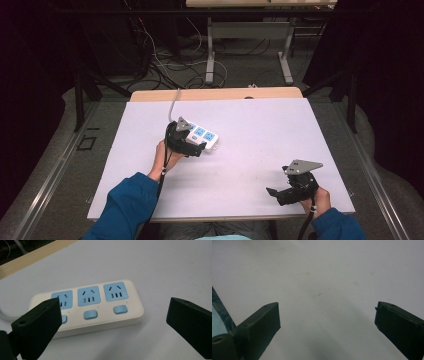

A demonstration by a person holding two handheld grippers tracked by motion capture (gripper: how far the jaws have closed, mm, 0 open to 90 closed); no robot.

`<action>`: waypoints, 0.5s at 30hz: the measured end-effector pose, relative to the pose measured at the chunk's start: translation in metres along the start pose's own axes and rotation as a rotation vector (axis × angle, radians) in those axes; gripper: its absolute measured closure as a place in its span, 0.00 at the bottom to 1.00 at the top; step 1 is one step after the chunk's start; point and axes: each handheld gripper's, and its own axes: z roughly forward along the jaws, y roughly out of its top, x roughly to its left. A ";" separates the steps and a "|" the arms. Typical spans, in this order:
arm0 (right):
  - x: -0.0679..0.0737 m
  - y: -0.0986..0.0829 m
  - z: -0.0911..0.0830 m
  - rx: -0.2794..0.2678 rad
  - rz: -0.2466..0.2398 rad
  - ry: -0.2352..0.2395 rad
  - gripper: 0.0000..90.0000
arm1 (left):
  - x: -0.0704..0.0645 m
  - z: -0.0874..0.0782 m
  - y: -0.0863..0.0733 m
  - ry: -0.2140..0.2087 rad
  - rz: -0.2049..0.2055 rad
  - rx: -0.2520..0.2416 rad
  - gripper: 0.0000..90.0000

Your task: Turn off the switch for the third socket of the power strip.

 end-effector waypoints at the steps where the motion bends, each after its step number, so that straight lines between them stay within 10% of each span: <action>1: 0.000 0.000 0.000 0.001 0.000 0.000 0.06 | 0.000 -0.001 -0.001 -0.001 -0.007 0.002 0.00; 15: 0.000 0.000 0.000 -0.002 0.002 -0.006 0.06 | 0.006 -0.030 -0.012 0.025 -0.019 0.010 0.00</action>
